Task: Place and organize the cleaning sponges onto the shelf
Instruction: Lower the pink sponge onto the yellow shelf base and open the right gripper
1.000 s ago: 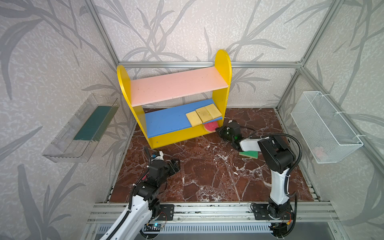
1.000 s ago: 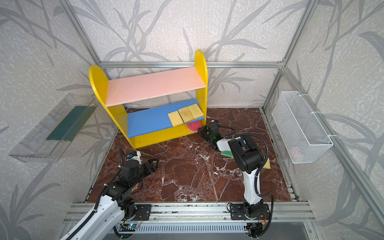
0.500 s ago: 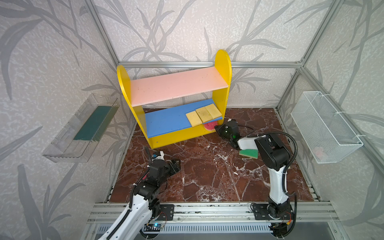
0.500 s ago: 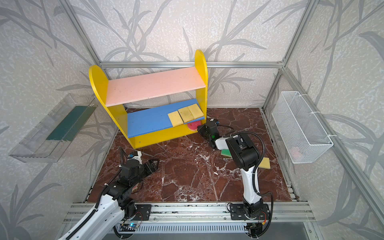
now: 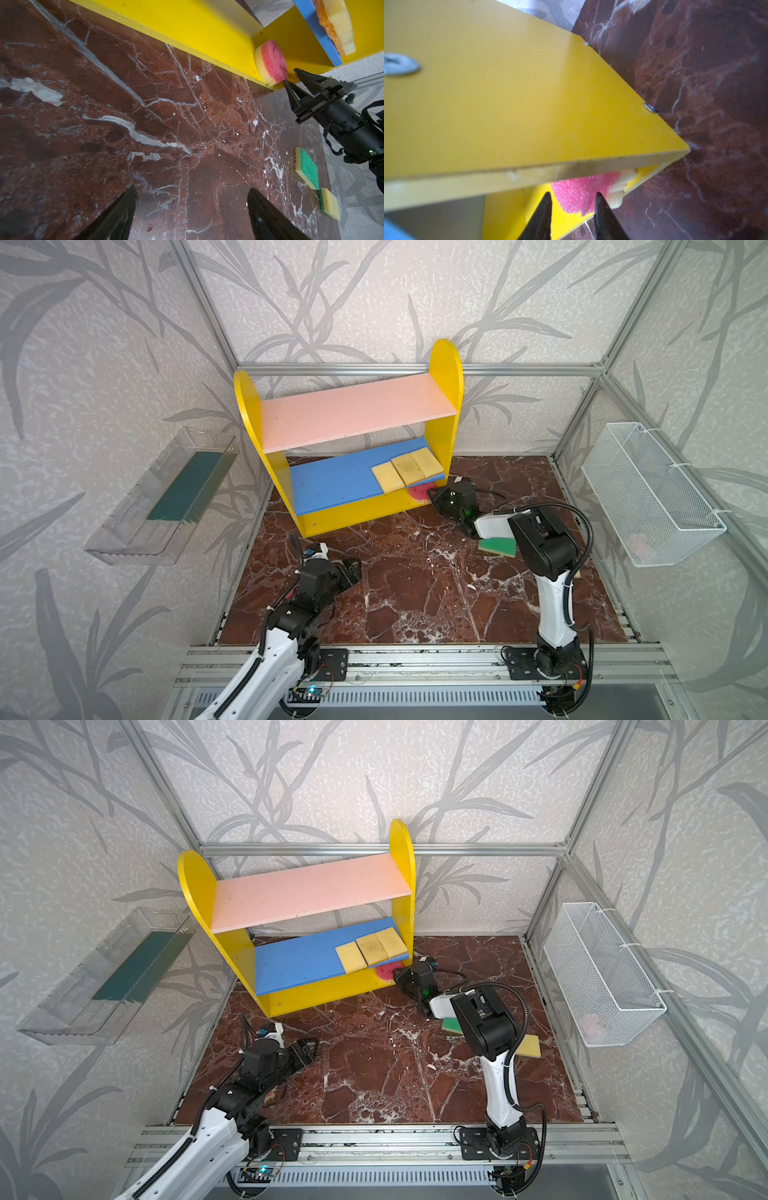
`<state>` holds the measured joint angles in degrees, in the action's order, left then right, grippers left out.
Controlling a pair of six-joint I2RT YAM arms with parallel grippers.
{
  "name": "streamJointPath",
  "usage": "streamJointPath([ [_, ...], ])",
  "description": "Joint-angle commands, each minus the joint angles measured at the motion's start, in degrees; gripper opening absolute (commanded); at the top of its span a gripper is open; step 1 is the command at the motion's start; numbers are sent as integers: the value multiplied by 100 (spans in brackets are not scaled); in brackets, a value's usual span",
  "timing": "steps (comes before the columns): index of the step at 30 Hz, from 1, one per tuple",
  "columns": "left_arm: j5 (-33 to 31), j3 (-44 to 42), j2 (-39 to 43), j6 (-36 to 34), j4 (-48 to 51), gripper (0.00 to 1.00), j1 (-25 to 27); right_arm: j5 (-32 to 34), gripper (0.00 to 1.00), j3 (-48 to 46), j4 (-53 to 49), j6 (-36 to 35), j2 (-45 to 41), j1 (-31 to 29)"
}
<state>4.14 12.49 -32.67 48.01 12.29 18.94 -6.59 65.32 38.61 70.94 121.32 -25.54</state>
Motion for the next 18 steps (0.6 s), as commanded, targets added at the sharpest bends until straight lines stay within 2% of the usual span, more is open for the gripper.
streamJointPath([
  [1, -117, 351, -14, 150, 422, 90, -54, -100, 38, -290, 109, -117, -303, 6],
  [4, -232, 601, -72, 187, 832, 97, -65, -229, 39, -632, 112, -197, -582, 8],
  [6, -289, 745, -74, 174, 1052, 99, -66, -300, 39, -896, 108, -294, -824, 13],
  [11, -372, 1236, -284, 110, 1613, 96, -92, -833, 39, -1319, -298, -659, -1443, 37],
  [18, -844, 2485, -730, -368, 3059, 95, -157, -1956, 39, -1615, -1168, -1233, -2055, 33],
])
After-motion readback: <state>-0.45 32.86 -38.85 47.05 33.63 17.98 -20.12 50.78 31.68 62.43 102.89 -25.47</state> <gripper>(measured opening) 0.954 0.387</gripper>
